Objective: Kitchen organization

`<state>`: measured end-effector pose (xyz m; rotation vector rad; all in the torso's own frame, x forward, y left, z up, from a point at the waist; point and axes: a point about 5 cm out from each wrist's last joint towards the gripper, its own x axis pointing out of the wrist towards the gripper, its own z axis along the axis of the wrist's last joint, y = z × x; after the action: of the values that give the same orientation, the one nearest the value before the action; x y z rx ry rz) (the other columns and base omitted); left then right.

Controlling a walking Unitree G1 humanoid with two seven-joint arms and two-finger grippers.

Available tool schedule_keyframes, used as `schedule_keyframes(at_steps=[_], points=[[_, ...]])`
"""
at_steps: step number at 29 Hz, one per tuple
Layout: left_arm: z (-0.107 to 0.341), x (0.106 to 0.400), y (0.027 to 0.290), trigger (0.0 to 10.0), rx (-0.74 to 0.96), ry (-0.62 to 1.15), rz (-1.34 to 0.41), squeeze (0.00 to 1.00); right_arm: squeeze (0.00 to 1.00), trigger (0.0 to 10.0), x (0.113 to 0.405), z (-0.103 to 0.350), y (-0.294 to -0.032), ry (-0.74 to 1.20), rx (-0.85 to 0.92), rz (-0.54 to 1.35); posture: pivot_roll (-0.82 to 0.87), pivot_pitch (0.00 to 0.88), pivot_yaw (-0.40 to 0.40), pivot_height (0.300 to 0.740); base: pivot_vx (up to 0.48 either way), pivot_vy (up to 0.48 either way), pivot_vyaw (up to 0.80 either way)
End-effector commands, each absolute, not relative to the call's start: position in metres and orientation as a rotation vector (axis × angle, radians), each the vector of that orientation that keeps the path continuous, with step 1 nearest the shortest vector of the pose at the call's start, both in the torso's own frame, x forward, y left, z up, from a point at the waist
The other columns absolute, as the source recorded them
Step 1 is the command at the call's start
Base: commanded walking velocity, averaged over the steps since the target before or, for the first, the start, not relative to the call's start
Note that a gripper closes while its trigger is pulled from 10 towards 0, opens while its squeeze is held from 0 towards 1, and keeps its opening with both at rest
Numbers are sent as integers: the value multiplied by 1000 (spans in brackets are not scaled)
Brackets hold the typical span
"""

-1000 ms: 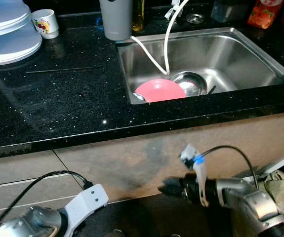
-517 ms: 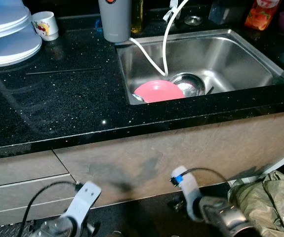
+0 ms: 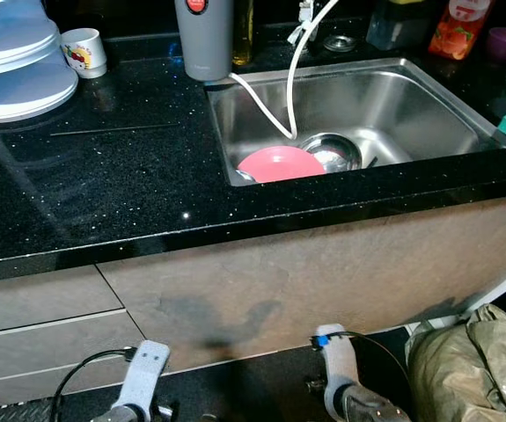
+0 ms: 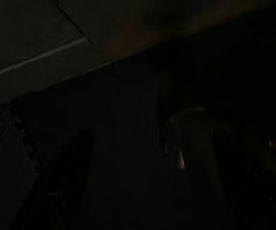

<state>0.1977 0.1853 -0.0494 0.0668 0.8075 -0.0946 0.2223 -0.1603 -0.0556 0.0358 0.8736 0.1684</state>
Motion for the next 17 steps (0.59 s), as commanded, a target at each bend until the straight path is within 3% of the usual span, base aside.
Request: schedule_keyframes(at_steps=[1, 8, 17], points=[[-55, 192, 184, 10000, 24, 821, -85, 0, 0, 10000, 220, -58, -157, 875, 36, 169, 31, 138, 5, 740, 0, 0, 0], [-50, 208, 173, 10000, -28, 765, -96, 0, 0, 10000, 223, -59, -152, 828, 59, 167, 29, 126, 0, 740, 0, 0, 0], [-54, 208, 171, 10000, -18, 749, -109, 0, 0, 10000, 223, -60, -151, 824, 42, 199, 25, 135, 5, 740, 0, 0, 708]])
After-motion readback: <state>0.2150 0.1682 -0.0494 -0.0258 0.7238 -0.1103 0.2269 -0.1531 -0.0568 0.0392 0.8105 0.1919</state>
